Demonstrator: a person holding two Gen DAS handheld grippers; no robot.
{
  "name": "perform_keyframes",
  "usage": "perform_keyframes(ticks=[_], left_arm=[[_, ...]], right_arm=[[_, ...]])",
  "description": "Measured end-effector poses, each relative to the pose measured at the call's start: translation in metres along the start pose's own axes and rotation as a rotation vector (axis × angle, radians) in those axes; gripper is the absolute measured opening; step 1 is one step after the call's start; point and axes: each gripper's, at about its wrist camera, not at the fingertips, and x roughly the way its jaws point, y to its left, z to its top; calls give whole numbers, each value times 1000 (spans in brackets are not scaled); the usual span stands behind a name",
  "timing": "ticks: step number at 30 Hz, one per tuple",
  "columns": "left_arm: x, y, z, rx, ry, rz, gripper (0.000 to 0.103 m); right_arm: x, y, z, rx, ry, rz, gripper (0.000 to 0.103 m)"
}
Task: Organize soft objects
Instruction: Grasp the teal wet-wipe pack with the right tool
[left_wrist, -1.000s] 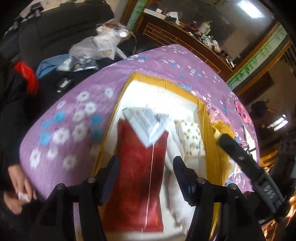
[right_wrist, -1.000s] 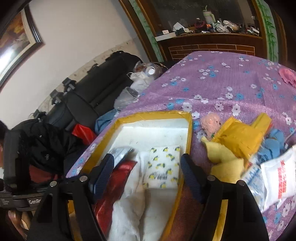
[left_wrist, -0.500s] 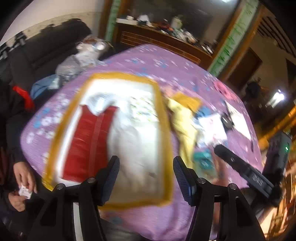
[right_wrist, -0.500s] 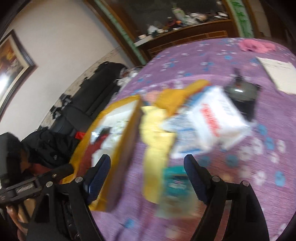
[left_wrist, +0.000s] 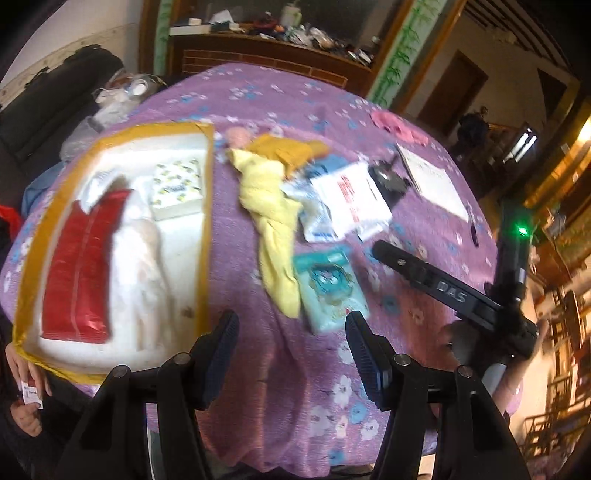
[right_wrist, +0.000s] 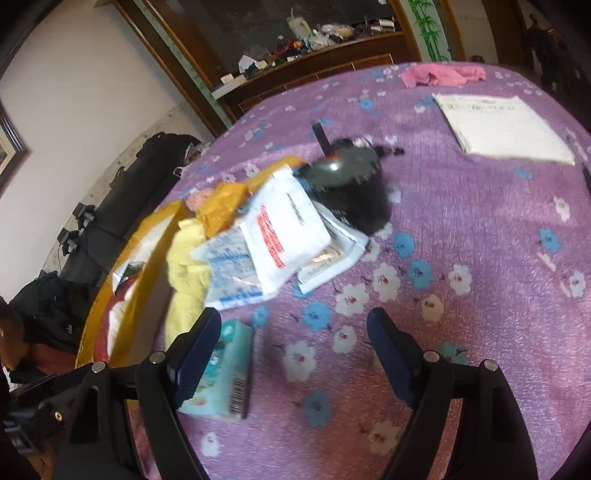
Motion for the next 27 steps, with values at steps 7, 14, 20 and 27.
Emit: perform_keyframes(ticks=[7,14,20,27], left_arm=[[24,-22,4,55,29,-2,63],[44,-24,16,62,30,-10,63],[50,4,21,-14,18,0,63],[47,9,17,20,0,4,63]], right_arm=[[1,-3,-1,15,-15,-21,81],[-5,-6,-1,38,-50,-17,81],[-6,-1,-1,10,-67,-4,81],[-2,10,-2,-50,-44,36,81]])
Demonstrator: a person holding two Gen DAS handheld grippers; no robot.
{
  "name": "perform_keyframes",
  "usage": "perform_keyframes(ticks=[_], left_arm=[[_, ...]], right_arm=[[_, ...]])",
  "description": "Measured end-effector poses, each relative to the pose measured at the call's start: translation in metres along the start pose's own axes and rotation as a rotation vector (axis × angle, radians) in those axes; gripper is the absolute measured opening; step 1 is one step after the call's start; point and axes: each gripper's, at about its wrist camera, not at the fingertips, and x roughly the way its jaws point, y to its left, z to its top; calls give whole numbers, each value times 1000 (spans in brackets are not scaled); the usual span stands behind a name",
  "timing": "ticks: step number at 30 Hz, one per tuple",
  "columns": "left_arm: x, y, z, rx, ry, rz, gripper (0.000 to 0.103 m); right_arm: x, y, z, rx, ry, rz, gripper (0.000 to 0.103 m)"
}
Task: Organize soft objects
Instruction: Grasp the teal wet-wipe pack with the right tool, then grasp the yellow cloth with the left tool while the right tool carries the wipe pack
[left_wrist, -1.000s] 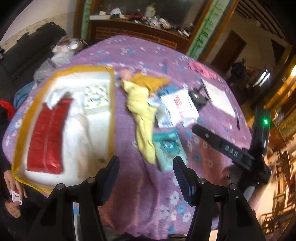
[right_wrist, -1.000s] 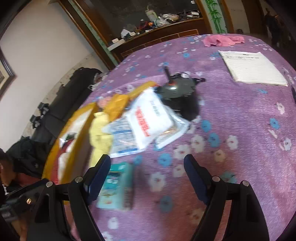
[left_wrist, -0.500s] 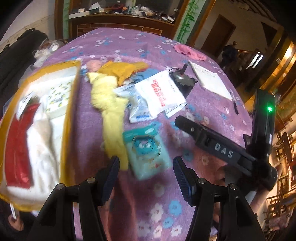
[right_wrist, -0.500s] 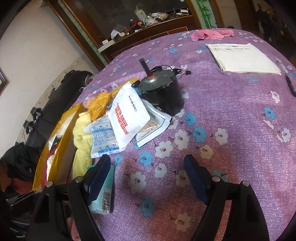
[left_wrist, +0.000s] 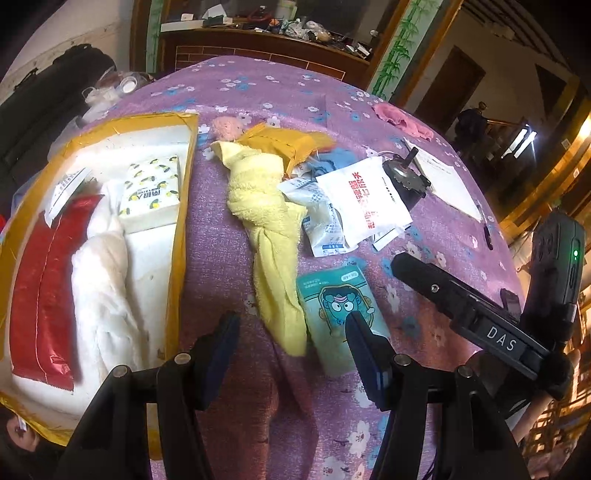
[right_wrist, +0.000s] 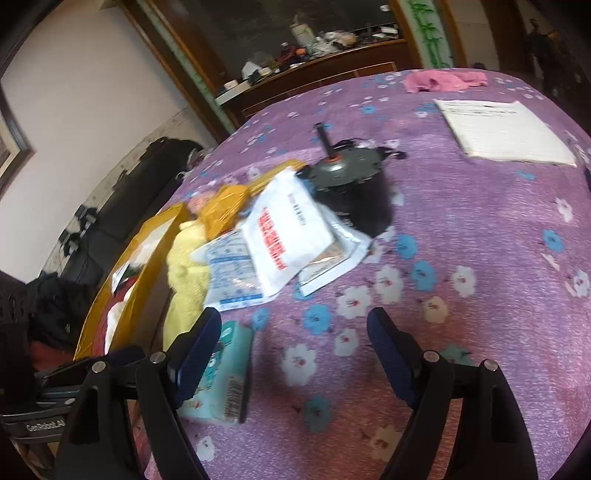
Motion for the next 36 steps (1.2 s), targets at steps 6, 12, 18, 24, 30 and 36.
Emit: perform_keyframes(ticks=[6,12,18,24,30,36], left_arm=[[-6,11,-9,-7,1,158,63],[-28,36,-23,-86,-5,49,63],[-36,33,-13,-102,-36,14,63],[-20,19,24,-69,2,48,63],[38,2,66,30,98,130,63],[70,-7,77,45,123,121,40]], right_arm=[[6,13,-3,-72,40,53,79],[6,26,-10,-87,99,122,77],[24,64,-29,-174,148,-54,66],[23,82,-40,-275,144,-143,44],[-5,49,-41,-115,65,-60,37],[-4,43,-37,-54,59,-7,36]])
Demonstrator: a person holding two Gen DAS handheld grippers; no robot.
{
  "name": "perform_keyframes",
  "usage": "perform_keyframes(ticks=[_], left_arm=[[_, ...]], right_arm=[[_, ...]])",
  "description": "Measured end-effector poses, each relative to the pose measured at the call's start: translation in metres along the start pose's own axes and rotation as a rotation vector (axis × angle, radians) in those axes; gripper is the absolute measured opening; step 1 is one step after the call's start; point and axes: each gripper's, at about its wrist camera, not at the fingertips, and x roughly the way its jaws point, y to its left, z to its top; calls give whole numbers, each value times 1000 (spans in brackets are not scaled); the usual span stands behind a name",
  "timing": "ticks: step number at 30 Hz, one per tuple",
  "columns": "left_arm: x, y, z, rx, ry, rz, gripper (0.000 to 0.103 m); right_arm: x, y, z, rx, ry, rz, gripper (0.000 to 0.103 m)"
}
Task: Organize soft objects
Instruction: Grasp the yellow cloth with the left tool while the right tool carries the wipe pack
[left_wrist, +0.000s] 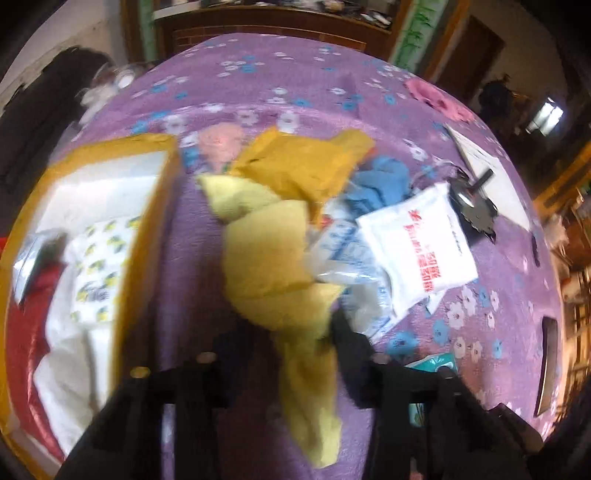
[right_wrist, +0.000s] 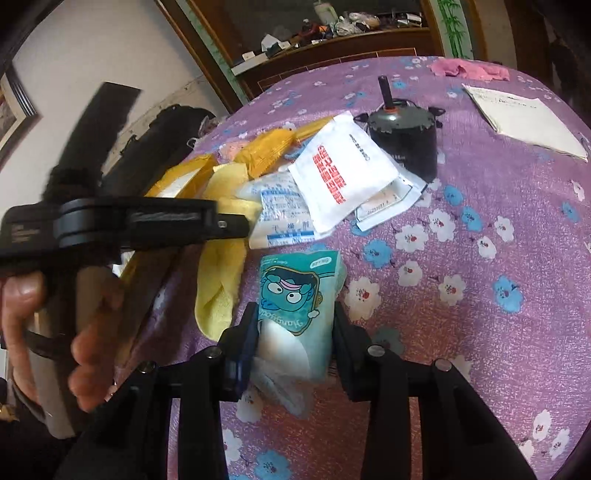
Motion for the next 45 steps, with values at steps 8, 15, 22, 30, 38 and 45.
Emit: perform_keyframes(ticks=[8,15,22,30,38,45], left_arm=[[-2,16,-12,-61,-16,-98,34],[-22,23,-25,-114,-74,-133,24],[-62,47,-58,-157,-84,-206,23],[-150,88,-103,-145,-161,-234,23],[-182,149,-121,-235,-226,-121,23],[-159,186,-109,-288,-225,-28,23]], right_arm=[[-7,-11,1,36,-61,34,37],[-10,-18,-2,79,-67,55,37],[-7,-18,0,81,-62,36,37],[-11,-8,-3,38,-67,-3,37],[-21,67,7,-119,-80,141,37],[14,135,23,-207,-4,240,37]])
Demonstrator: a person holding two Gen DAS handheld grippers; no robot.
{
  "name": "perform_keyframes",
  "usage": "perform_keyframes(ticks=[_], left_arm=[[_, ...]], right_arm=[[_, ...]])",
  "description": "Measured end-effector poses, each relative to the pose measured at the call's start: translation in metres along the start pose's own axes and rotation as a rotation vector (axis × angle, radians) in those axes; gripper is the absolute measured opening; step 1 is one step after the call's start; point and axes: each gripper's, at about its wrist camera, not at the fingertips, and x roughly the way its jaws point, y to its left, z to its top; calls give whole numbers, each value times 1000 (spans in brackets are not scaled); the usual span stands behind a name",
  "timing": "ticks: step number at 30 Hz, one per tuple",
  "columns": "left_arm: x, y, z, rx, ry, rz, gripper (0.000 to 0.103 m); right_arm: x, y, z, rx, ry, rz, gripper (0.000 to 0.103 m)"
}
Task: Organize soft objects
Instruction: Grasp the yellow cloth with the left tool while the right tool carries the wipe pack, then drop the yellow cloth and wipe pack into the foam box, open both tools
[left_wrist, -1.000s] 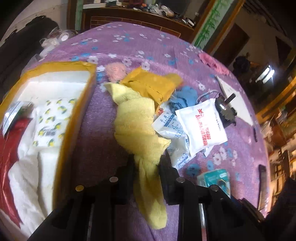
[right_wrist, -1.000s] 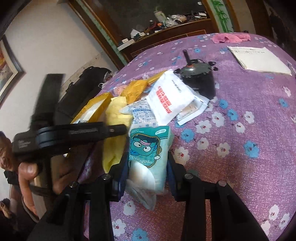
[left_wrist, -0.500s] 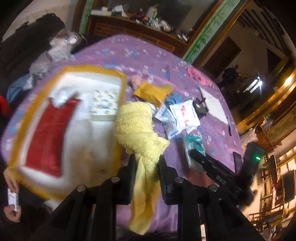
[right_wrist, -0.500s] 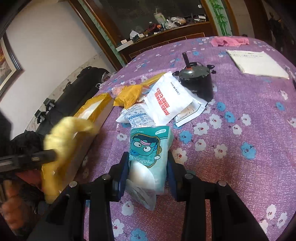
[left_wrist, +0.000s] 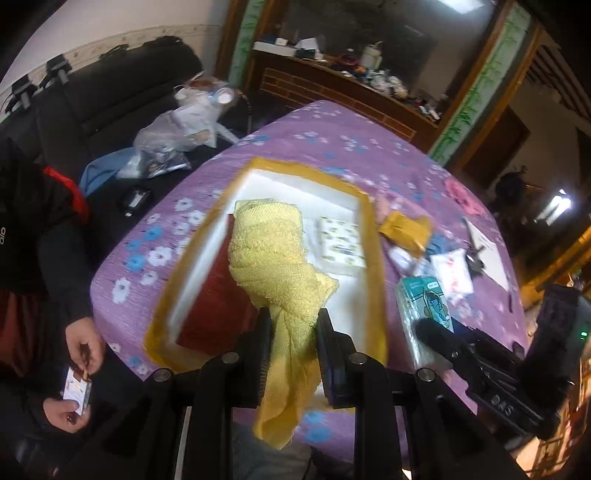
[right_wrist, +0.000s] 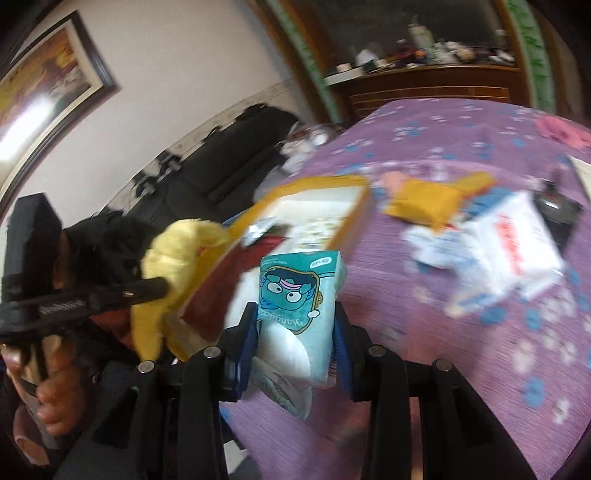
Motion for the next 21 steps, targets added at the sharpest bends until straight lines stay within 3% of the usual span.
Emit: perform_keyframes(ticks=[9,12,14,16,21], left_arm=[[56,24,23,17,16,87,23],[69,31,30,24,22,76,26],[77,35,32,18,41,61,30],[81,41,33,-27,62,36,43],[72,46,28,-98,56,11,49]], right_arm=[[67,29,27,-52,56,-48,37],[84,27,28,-53,80,-64,38],[92,28,28,-53,80,-57,40],[92,30,28,-72,66,-61,47],[82,29,26,-88,24,-78,61]])
